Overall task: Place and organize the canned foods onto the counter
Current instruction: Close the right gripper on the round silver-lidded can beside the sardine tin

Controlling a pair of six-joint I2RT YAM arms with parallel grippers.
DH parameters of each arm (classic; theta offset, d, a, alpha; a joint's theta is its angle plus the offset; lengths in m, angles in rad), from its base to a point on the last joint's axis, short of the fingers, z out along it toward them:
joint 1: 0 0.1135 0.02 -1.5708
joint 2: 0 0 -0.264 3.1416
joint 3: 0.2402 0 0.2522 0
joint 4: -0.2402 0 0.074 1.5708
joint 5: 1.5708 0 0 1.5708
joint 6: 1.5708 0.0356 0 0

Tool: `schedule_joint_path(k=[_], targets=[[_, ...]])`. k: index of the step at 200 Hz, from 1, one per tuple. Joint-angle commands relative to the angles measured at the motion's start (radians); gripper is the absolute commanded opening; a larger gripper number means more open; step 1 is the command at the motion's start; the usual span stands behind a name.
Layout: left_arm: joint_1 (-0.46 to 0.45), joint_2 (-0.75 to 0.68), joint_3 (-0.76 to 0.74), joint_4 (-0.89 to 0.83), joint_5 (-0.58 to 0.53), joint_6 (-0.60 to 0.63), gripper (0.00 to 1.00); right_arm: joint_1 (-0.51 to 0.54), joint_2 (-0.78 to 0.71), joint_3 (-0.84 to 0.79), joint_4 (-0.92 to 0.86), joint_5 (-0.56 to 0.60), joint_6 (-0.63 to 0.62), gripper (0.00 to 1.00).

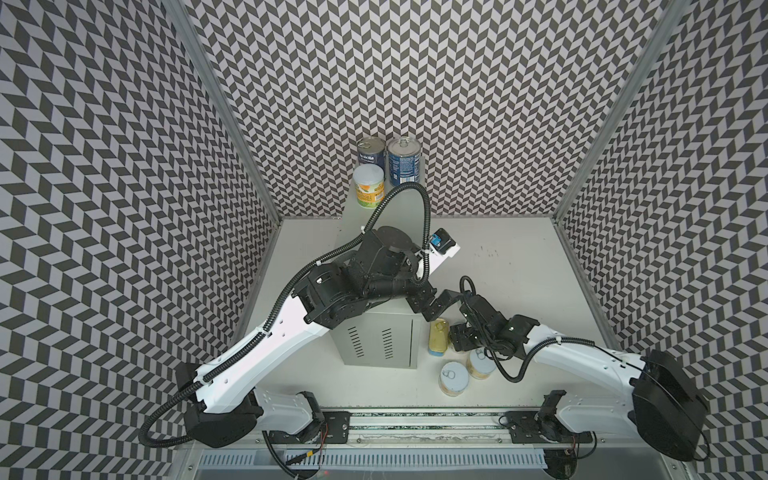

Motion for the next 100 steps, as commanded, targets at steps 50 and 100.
schedule_joint_path(k=[50,100], targets=[[-0.006,-0.020,-0.010,0.007,-0.028,0.019,1.00,-0.132,0.071,0.045,0.103,0.046,-0.059,0.73],[-0.004,-0.020,-0.022,0.028,-0.025,0.029,1.00,-0.249,0.169,0.125,0.200,0.032,-0.131,0.75]])
